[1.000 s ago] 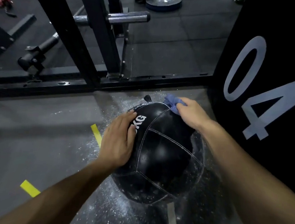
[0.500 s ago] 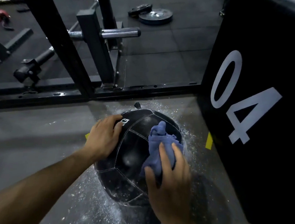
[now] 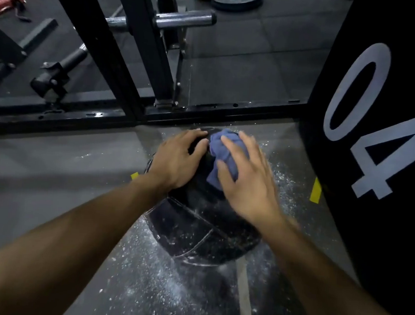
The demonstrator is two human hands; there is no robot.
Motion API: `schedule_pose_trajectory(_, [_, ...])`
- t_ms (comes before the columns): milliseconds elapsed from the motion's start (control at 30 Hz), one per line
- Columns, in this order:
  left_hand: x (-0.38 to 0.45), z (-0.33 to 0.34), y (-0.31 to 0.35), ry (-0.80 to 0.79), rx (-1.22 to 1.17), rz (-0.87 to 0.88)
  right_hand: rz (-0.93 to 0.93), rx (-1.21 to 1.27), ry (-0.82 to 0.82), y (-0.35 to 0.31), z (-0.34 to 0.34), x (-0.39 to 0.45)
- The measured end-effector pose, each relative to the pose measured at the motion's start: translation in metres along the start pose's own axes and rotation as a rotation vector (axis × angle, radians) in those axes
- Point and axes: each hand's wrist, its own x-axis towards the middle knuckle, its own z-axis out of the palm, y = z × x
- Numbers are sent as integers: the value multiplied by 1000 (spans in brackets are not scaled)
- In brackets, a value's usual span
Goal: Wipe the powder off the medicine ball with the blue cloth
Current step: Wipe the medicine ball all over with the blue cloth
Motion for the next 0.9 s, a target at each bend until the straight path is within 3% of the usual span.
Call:
schedule_pose_trajectory(167, [-9, -5, -10, 18, 43, -76, 127, 83, -118, -1, -1, 65])
schedule_pose_trajectory(367, [-5, -3, -13, 16, 72, -183, 142, 107, -167, -6, 2, 91])
schedule_pose_trajectory(667, [28, -5, -13, -69, 22, -275, -30, -37, 166, -22, 29, -51])
schedule_pose_trajectory(800, [37, -14, -19, -144, -2, -318, -251, -207, 99, -31, 67, -107])
schedule_pose_trajectory(900, [27, -14, -23, -132, -38, -308, -301, -268, 129, -33, 69, -97])
